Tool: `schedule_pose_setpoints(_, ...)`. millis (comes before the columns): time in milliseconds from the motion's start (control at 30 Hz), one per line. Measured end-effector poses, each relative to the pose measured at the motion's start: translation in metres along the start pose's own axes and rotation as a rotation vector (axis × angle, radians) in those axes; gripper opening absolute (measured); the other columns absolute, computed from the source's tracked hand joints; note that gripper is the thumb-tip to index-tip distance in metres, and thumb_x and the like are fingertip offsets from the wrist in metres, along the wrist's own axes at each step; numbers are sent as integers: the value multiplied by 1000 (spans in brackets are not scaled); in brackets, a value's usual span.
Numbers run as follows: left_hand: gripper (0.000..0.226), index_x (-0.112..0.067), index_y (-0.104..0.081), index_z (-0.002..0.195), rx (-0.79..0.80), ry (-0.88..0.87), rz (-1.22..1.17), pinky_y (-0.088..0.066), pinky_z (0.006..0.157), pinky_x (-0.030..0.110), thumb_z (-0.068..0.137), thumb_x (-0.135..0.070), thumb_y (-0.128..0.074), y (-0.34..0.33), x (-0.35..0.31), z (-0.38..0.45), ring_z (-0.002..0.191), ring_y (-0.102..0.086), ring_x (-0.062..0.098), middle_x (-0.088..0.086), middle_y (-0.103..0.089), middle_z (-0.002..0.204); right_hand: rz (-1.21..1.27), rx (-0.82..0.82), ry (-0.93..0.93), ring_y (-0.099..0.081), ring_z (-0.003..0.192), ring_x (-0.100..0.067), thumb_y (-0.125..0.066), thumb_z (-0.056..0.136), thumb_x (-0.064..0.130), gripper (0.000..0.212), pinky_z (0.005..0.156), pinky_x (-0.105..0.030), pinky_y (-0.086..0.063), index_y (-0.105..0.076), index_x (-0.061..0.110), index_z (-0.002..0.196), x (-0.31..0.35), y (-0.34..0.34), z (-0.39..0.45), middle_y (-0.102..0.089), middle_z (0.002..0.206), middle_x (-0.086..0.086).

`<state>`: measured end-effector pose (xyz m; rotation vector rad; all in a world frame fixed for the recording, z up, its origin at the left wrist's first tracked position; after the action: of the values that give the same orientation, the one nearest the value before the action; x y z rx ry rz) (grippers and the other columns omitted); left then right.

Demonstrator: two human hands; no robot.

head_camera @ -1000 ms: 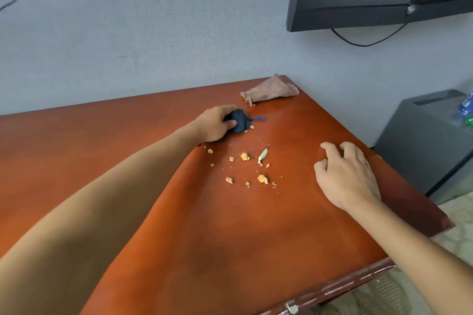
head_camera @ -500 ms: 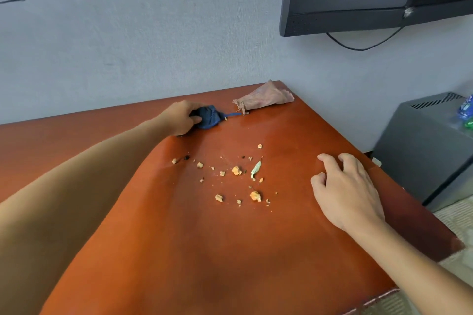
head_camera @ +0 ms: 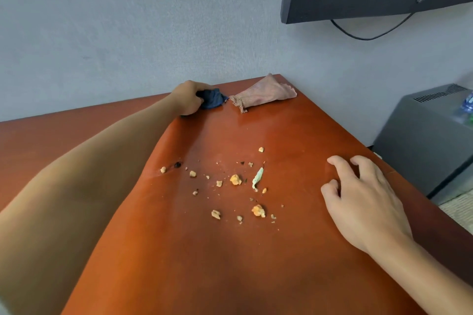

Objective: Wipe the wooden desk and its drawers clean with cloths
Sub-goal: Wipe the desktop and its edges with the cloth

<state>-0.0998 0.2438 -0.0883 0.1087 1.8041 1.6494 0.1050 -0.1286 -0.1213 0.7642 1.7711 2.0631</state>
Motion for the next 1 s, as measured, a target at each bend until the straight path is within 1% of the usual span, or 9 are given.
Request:
schedule_pose_setpoints(167, 68, -21, -64, 140, 40, -107, -33, -35, 105, 21, 88, 18, -43, -7, -9, -38, 134, -53, 20, 1, -61, 144, 7, -4, 6, -33, 144, -25, -34, 102, 39, 52, 111, -44, -40, -34, 33, 153, 1, 2, -1, -33, 155, -5)
schedule_pose_setpoints(367, 64, -18, -63, 141, 23, -185, -35, -29, 115, 20, 89, 17, -49, -20, -18, -97, 142, -49, 21, 0, -59, 149, 20, -10, 11, -33, 143, -26, -34, 101, 37, 52, 113, -45, -36, -36, 30, 153, 3, 3, -2, -36, 153, -8)
schedule_pose_setpoints(467, 61, -18, -61, 143, 42, -218, -24, -29, 121, 26, 92, 13, -51, -26, -32, -119, 143, -48, 21, -1, -58, 150, 16, -20, 15, -35, 142, -28, -34, 101, 37, 53, 114, -45, -37, -38, 28, 153, 3, 4, -4, -38, 152, -11)
schedule_pose_setpoints(633, 58, -25, -57, 149, 109, -303, 30, -33, 114, 25, 97, 2, -57, -38, -79, -133, 137, -52, 21, -4, -58, 150, 24, -42, 27, -39, 136, -28, -36, 99, 35, 52, 111, -43, -38, -43, 26, 150, 5, 6, -7, -44, 144, -11)
schedule_pose_setpoints(733, 55, -26, -57, 149, 146, -330, 58, -35, 111, 24, 99, -2, -59, -41, -99, -126, 134, -55, 22, -3, -59, 148, 34, -39, 25, -38, 137, -28, -36, 100, 35, 52, 112, -42, -36, -42, 27, 151, 4, 7, -6, -42, 146, -11)
schedule_pose_setpoints(800, 54, -29, -58, 147, 161, -317, 95, -36, 106, 22, 100, -4, -60, -33, -98, -117, 129, -56, 20, -2, -62, 145, 33, -44, 28, -38, 137, -27, -36, 100, 36, 52, 112, -42, -35, -42, 27, 150, 4, 8, -5, -42, 147, -10)
schedule_pose_setpoints(867, 54, -30, -59, 146, 151, -274, 134, -41, 102, 27, 99, -3, -60, -22, -86, -108, 123, -58, 21, -1, -65, 139, 35, -45, 25, -38, 136, -27, -36, 99, 36, 51, 113, -42, -34, -43, 28, 150, 2, 8, -4, -42, 146, -10)
schedule_pose_setpoints(933, 55, -29, -58, 147, 106, -221, 151, -45, 102, 33, 98, -2, -59, -14, -66, -97, 123, -60, 27, 3, -66, 137, 31, -50, 23, -38, 136, -27, -36, 99, 37, 52, 114, -42, -34, -42, 28, 150, 1, 6, -4, -42, 146, -10)
schedule_pose_setpoints(1000, 54, -27, -58, 147, 67, -164, 168, -46, 102, 35, 98, -3, -59, -9, -49, -90, 124, -60, 31, 6, -67, 137, 30, -54, 25, -37, 137, -27, -36, 99, 37, 52, 114, -42, -33, -41, 28, 150, 0, 4, -3, -42, 146, -10)
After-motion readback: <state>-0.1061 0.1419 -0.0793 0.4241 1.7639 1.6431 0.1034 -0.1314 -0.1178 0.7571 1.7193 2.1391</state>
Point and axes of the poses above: each hand's wrist, its own z-axis towards the middle knuckle, its own y-axis out of the back of the hand, x = y × z, the point moved 3 cm from there along z, towards the middle knuckle
